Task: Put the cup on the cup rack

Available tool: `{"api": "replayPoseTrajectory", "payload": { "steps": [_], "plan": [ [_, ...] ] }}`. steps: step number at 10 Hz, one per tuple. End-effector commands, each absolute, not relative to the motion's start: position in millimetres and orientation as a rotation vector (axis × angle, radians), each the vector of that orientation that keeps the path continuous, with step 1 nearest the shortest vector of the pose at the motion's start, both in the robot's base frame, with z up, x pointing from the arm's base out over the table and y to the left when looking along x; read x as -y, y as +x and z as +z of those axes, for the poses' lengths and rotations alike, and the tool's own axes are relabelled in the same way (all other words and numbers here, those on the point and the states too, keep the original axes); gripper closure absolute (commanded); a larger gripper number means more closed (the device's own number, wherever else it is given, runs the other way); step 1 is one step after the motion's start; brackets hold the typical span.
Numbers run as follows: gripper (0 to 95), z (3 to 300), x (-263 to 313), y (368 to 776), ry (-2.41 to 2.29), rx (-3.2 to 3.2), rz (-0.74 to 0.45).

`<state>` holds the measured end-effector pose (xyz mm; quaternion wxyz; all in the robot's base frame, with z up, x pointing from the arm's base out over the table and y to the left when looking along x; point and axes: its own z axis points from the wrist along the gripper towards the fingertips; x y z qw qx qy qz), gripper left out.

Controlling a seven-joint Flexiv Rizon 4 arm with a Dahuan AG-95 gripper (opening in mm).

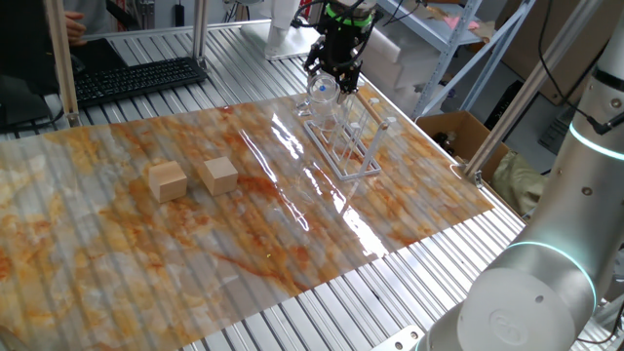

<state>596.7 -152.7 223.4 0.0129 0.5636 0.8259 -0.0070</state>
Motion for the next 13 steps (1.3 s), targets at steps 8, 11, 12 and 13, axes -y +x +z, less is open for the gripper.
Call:
{"api": "replayPoseTrajectory", "payload": {
  "steps": [8, 11, 12, 13],
  "plan": [
    [95.0, 225, 154, 600, 1.689, -2.608, -0.068],
    [95.0, 228, 157, 610, 1.689, -2.624, -0.065],
    [95.0, 228, 157, 612, 1.682, -2.628, -0.071],
    [95.0, 229, 159, 616, 1.679, -2.631, -0.074]
  ]
}}
